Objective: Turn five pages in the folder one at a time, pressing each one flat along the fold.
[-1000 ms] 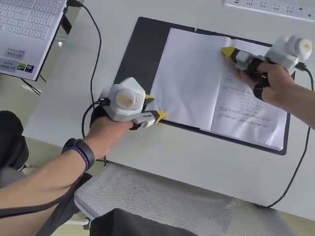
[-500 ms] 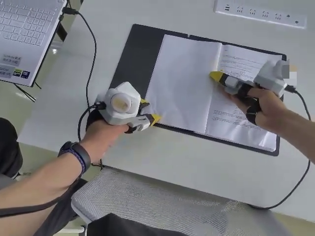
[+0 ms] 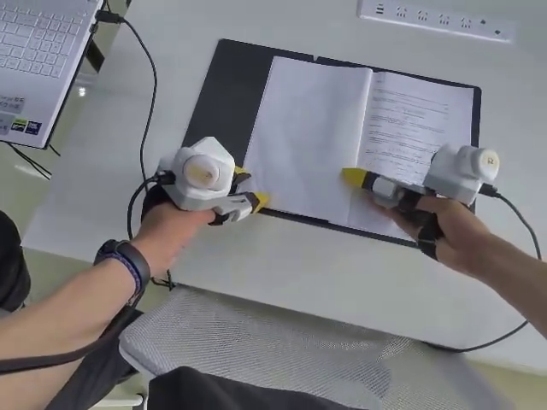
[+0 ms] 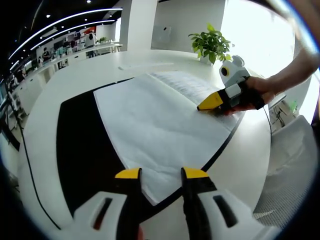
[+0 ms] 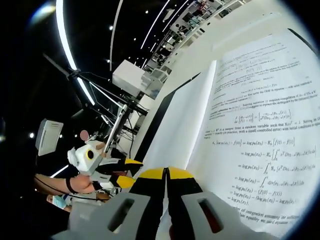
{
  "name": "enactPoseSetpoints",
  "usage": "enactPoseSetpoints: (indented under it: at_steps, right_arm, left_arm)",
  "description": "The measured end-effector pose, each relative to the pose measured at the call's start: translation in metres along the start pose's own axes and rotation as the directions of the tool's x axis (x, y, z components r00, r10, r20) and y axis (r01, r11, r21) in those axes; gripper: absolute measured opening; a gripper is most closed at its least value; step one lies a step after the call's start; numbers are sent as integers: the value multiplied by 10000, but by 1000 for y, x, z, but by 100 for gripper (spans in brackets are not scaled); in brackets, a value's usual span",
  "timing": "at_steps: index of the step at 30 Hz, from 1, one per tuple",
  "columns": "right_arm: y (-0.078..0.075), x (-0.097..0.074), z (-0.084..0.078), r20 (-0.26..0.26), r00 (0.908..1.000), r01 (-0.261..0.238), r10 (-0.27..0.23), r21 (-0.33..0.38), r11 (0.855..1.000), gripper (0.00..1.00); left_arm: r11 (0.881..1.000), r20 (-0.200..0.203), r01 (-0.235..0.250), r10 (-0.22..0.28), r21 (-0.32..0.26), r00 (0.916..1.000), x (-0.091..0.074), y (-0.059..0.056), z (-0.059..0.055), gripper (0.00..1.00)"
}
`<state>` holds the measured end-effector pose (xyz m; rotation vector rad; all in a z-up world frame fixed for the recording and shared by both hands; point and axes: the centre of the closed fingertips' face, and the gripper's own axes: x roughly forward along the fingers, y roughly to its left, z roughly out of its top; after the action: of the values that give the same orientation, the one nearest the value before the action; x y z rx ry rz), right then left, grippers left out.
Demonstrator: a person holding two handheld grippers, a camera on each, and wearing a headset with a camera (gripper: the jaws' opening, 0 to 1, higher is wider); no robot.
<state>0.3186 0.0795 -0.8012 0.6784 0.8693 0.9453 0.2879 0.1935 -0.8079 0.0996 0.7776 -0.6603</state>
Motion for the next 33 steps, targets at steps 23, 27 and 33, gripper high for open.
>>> enactPoseSetpoints:
  at_steps: [23, 27, 33]
  right_arm:
    - [37, -20, -51, -495, 9986, -136, 160, 473, 9988, 0]
    - [37, -21, -54, -745, 9972, -96, 118, 297, 9995, 0]
    - [35, -21, -54, -809, 9967, -5, 28, 278, 9996, 0]
  left_arm:
    - [10000, 87, -53, 53, -71, 9999, 0, -1, 0, 30]
    - [10000, 58, -47, 47, -33, 10000, 0, -2, 0, 30]
    - [10000, -9, -58, 58, -41, 10000, 0, -2, 0, 31]
